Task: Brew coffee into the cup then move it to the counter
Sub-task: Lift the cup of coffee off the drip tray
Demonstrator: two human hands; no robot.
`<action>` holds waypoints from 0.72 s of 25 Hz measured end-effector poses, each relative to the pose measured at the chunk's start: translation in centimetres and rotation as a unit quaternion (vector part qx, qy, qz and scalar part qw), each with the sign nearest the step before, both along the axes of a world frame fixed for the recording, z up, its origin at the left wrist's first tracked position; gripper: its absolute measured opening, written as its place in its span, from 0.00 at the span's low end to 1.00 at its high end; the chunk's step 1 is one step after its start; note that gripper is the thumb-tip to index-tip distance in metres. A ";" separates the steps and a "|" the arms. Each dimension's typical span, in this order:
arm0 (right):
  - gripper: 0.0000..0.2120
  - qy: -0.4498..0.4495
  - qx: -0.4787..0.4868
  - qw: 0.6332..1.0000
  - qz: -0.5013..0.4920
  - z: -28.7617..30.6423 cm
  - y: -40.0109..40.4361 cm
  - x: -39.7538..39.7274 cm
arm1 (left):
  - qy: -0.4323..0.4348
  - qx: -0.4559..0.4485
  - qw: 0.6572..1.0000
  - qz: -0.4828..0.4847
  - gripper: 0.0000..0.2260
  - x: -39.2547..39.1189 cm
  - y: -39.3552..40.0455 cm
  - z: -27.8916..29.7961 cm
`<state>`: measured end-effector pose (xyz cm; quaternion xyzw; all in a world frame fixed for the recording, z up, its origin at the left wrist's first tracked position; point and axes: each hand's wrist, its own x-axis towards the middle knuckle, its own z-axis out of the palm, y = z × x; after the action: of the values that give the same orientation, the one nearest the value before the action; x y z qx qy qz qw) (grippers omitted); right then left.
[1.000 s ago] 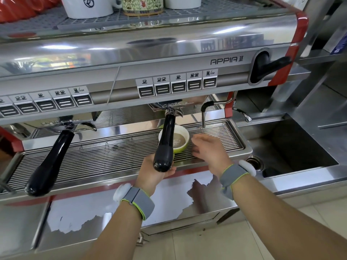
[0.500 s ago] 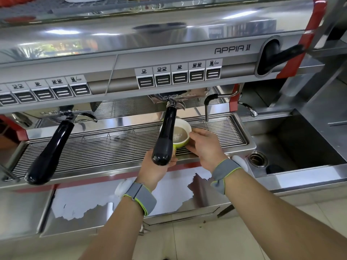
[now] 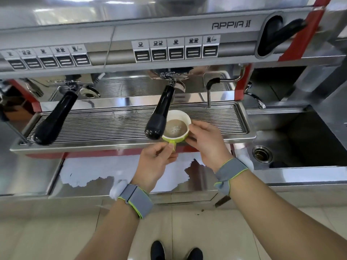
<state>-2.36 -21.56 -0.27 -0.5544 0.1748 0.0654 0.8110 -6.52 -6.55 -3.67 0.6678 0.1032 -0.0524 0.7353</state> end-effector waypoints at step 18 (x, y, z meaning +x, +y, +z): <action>0.08 -0.010 -0.046 0.997 0.063 -0.2 13.8 -10.0 | -0.028 0.029 0.998 0.042 0.10 -11.9 13.5 0.0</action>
<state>-12.33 -7.79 -0.49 -0.6020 0.1340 0.1028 0.7804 -18.46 6.92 -3.68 0.6852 0.1116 0.0003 0.7198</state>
